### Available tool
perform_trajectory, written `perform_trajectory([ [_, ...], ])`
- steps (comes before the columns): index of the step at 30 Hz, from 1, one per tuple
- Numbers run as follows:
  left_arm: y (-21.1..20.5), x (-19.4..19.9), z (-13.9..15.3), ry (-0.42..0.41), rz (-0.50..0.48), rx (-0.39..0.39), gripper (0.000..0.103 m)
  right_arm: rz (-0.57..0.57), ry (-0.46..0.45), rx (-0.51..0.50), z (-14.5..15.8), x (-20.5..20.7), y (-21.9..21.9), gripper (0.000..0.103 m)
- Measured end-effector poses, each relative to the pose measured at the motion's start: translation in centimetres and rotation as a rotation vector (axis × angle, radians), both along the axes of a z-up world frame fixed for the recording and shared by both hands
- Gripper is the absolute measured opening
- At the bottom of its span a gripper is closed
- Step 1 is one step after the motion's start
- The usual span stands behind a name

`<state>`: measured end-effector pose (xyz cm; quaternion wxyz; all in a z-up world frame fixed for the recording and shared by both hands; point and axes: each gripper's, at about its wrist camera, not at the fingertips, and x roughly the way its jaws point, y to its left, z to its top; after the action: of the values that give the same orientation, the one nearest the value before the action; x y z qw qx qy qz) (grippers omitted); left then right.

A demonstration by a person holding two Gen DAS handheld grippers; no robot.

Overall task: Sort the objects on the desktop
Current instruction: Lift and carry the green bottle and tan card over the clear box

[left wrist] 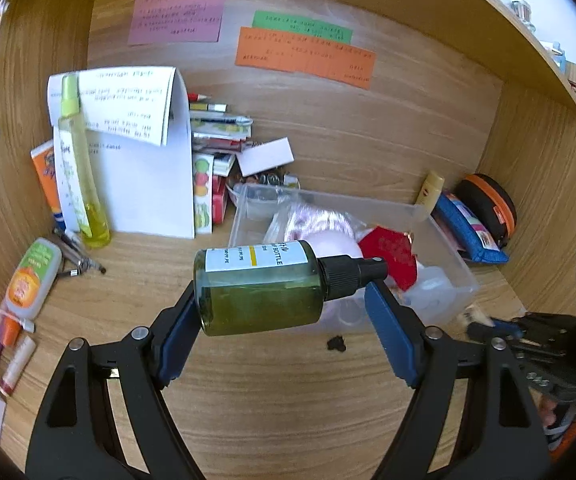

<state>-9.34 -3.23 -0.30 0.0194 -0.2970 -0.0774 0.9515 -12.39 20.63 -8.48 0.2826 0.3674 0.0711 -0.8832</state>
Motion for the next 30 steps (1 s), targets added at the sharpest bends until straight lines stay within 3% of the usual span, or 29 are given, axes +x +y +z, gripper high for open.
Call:
perform_trajectory([
  [11,2.1,-3.0,1.8,0.014,-0.074,-0.011,0.08,-0.026,0.094,-0.052,4.4,-2.1,0.4,0.01],
  [21,5.2,-8.9,1.1,-0.045,-0.118,-0.067,0.08,-0.057,0.061,0.003,2.7,-7.1,-2.2,0.01],
  [30,6.8,-13.2,-0.3,-0.103,-0.16,-0.072,0.08,-0.085,0.042,0.064,1.6,-11.1,-3.0,0.01],
])
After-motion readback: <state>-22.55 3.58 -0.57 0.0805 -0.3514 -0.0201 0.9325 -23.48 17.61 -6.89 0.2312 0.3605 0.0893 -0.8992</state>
